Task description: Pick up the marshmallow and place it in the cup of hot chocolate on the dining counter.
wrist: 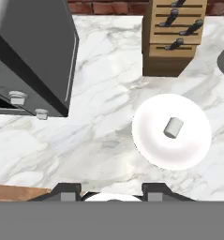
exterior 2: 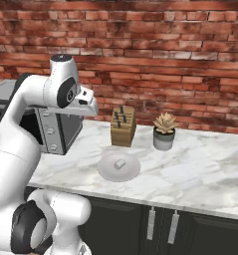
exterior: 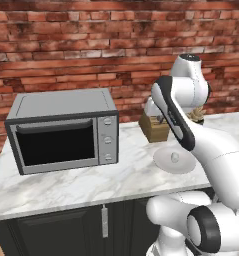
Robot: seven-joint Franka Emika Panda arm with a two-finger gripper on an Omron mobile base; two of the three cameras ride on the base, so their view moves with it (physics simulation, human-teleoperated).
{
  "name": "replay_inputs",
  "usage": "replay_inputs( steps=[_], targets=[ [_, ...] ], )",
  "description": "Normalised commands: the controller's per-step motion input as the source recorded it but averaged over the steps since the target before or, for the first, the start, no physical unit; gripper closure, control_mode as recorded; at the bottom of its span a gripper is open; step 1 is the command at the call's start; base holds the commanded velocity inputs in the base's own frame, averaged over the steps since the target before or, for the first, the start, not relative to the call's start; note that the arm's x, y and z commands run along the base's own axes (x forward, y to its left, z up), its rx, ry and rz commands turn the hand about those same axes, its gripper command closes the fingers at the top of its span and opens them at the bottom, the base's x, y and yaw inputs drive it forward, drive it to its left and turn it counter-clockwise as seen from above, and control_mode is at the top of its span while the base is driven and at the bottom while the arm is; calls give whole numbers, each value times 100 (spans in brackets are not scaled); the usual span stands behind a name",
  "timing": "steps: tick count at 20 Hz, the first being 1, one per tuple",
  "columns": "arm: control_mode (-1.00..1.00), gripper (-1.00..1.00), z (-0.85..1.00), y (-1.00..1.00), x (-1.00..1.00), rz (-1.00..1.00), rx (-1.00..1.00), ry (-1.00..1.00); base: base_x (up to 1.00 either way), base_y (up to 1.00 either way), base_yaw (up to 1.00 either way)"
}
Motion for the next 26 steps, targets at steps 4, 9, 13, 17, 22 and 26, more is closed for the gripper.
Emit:
replay_inputs(
  steps=[4,9,13,17,22,26],
  targets=[
    [-100,-100,-12,-25,-29,-6,0,0,0,0,0],
    [-100,-100,-26,-60,-42,-20,0,0,0,0,0],
    [-100,-100,-24,-53,-22,-21,0,3,0,0,0],
    [-100,-100,-13,-25,0,-11,0,8,0,0,0],
    [-100,-100,-28,-1,33,-18,-1,10,0,0,0],
    [-100,-100,-38,-8,52,-19,0,15,0,0,0]
  ],
)
